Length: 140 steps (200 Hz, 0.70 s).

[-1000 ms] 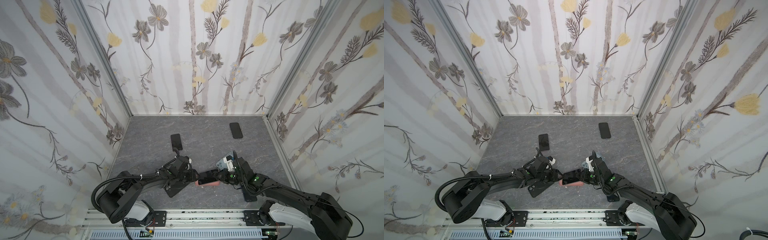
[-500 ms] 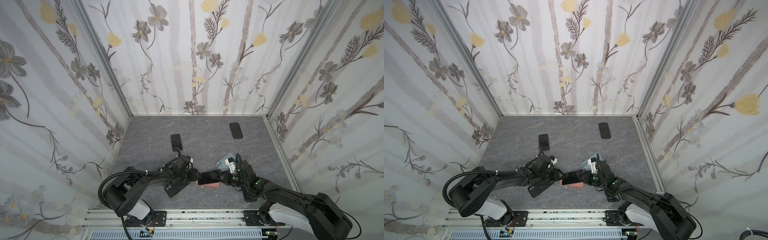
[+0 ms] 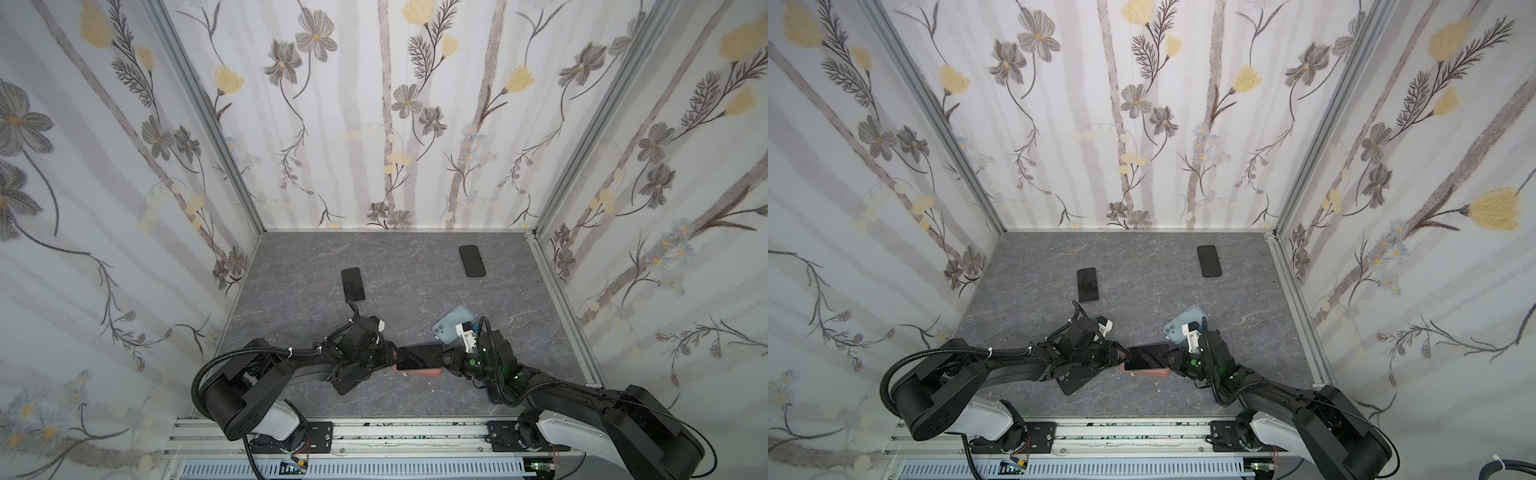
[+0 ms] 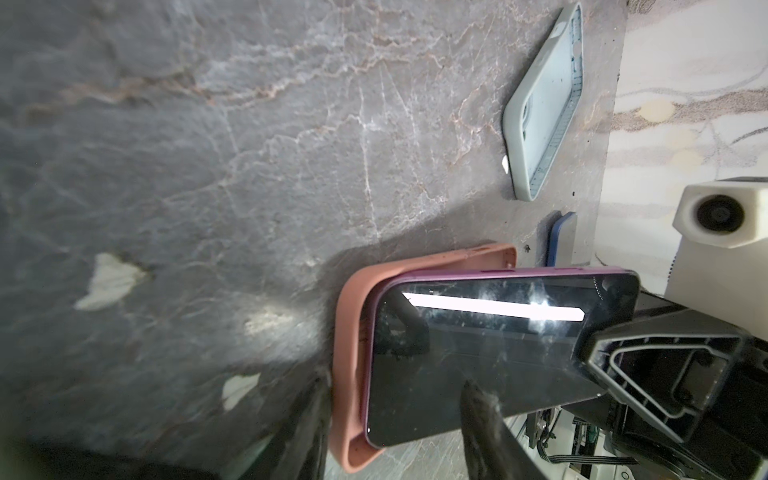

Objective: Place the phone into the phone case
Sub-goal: 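Press the phone down into the pink case with both grippers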

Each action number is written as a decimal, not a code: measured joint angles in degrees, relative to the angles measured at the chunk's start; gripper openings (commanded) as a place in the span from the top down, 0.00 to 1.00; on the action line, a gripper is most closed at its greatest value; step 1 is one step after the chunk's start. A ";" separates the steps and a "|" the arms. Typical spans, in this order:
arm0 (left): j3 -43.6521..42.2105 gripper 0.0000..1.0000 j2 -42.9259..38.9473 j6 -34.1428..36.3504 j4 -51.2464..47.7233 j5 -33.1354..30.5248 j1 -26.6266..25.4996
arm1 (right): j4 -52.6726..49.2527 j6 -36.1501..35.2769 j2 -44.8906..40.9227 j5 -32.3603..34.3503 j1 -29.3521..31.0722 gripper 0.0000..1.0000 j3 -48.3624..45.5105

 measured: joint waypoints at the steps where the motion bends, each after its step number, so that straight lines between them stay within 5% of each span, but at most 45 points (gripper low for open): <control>1: 0.00 0.48 0.00 -0.02 0.00 0.00 0.00 | 0.07 0.17 0.07 0.00 0.00 1.00 0.00; 140: 2.47 0.51 0.20 1.62 -4.94 -1.11 -0.74 | 7.63 -0.74 8.92 -2.34 -0.31 1.00 0.46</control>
